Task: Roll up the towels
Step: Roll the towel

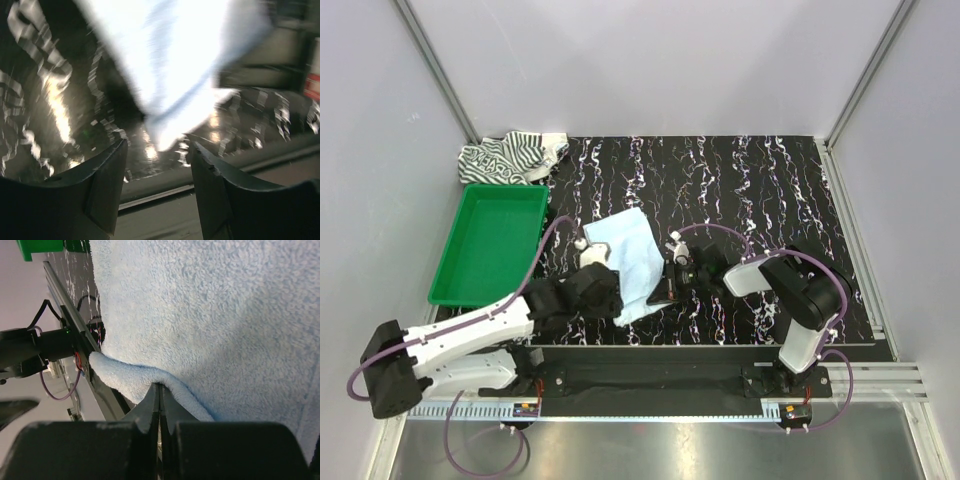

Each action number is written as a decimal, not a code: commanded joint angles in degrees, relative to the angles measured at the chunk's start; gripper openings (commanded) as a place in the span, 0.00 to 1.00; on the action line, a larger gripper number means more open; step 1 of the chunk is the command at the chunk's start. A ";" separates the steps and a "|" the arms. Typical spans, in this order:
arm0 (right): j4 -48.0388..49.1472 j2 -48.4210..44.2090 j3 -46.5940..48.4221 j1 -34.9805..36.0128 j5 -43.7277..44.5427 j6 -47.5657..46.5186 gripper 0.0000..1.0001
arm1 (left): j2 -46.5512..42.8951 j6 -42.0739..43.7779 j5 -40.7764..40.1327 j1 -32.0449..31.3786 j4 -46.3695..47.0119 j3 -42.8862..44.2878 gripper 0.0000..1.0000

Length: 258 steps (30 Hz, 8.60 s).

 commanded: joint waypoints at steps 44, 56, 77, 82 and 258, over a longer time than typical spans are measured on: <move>-28.53 -0.66 5.75 -3.53 2.79 -7.86 0.01 | 42.24 19.86 -11.86 -10.97 16.35 8.38 0.07; -58.49 -14.53 24.01 -11.17 28.42 -11.64 0.62 | 42.34 16.43 -0.26 -10.53 4.59 18.83 0.00; -62.49 -53.74 11.23 -12.76 18.35 -4.53 0.75 | 40.23 4.94 58.80 9.85 23.62 14.03 0.00; -54.16 -57.17 2.87 -7.68 19.49 1.62 0.79 | 42.41 1.15 64.87 14.25 25.58 13.84 0.00; 59.17 14.29 -17.97 -18.65 1.56 27.39 0.00 | 39.53 -17.97 43.10 9.25 55.67 -2.87 0.45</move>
